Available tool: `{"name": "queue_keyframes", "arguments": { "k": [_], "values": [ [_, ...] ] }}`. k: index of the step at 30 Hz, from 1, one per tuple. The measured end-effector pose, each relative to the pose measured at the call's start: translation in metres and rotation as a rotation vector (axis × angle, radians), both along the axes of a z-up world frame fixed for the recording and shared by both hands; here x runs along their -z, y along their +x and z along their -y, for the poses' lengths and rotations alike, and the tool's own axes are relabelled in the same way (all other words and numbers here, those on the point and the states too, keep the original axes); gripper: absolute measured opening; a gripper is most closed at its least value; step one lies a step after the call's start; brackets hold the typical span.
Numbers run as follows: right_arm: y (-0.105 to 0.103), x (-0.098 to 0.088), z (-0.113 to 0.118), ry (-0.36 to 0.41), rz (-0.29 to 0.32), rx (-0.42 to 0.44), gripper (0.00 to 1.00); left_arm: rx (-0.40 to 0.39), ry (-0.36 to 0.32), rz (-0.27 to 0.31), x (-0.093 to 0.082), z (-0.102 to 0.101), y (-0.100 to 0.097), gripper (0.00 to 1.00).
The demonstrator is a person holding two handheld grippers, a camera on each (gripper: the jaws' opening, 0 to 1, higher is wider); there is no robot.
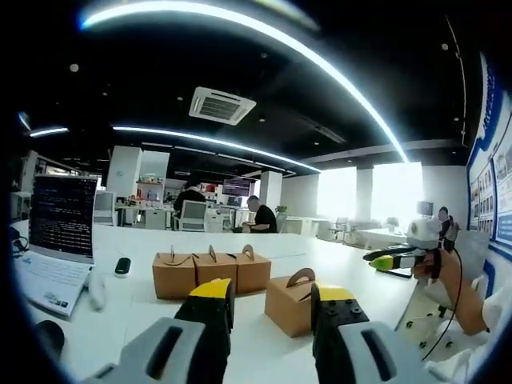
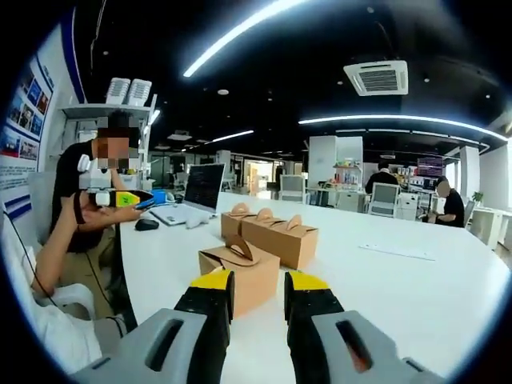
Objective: Pick up one paper box from the group, open the paper box, and remove the item inside
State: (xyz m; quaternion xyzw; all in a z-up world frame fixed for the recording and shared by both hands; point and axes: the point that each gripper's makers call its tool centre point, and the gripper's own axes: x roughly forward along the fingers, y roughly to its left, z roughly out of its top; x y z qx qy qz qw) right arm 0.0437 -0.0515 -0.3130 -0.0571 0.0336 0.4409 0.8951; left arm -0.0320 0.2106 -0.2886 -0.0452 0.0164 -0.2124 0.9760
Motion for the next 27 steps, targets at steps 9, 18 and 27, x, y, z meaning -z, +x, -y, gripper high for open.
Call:
{"name": "queue_keyframes", "arguments": {
  "k": [9, 18, 27],
  "values": [
    [0.002, 0.005, 0.0, -0.005, -0.014, 0.001, 0.26, -0.002, -0.002, 0.002, 0.0, -0.001, 0.001, 0.4],
    [0.002, 0.005, -0.001, -0.006, -0.016, -0.002, 0.26, 0.002, 0.002, -0.002, 0.001, 0.001, 0.002, 0.4],
    [0.006, 0.005, -0.005, -0.031, -0.017, -0.003, 0.26, 0.014, 0.012, -0.022, 0.008, 0.006, 0.013, 0.4]
  ]
}}
